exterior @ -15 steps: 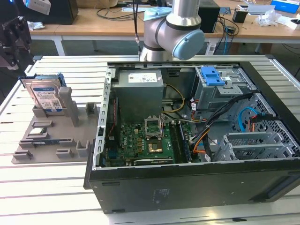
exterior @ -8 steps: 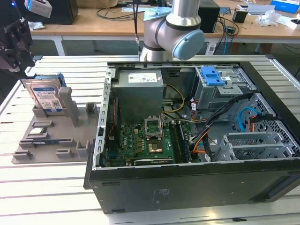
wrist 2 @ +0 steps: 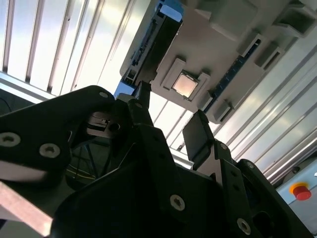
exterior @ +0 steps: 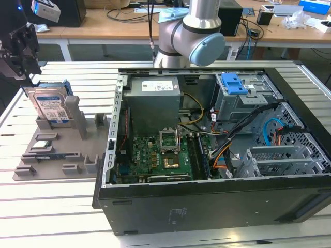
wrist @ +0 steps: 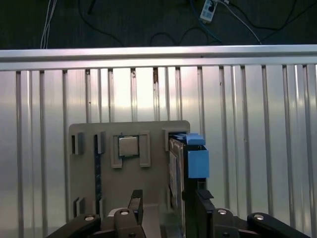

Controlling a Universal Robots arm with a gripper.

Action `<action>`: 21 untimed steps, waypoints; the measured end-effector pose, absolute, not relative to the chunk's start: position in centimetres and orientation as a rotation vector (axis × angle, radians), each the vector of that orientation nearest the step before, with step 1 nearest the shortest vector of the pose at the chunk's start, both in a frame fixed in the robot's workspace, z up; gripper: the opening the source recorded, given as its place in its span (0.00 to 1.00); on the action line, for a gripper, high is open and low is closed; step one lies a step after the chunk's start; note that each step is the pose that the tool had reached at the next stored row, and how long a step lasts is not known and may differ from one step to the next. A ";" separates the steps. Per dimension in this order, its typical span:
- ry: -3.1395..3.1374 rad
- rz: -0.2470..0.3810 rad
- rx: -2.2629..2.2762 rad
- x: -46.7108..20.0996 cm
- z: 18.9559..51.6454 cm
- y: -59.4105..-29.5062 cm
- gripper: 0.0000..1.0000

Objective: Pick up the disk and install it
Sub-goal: 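Pick up the disk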

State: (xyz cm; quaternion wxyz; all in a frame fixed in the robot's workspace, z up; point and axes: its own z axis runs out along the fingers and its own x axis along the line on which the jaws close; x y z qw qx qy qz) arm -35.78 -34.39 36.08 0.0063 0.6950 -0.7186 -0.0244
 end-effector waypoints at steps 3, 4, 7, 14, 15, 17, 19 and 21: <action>-2.246 -0.076 2.177 -35.9 35.6 -33.8 0.54; -2.245 -0.076 2.178 -36.0 35.4 -33.5 0.54; -2.241 -0.076 2.183 -36.5 34.4 -32.8 0.54; -2.232 -0.077 2.192 -36.8 32.4 -32.1 0.54; -2.231 -0.077 2.193 -36.8 32.2 -32.1 0.54; -2.228 -0.078 2.197 -36.9 31.4 -31.8 0.54; -2.225 -0.081 2.202 -37.0 30.7 -31.6 0.54; -2.222 -0.081 2.205 -37.0 30.4 -31.6 0.54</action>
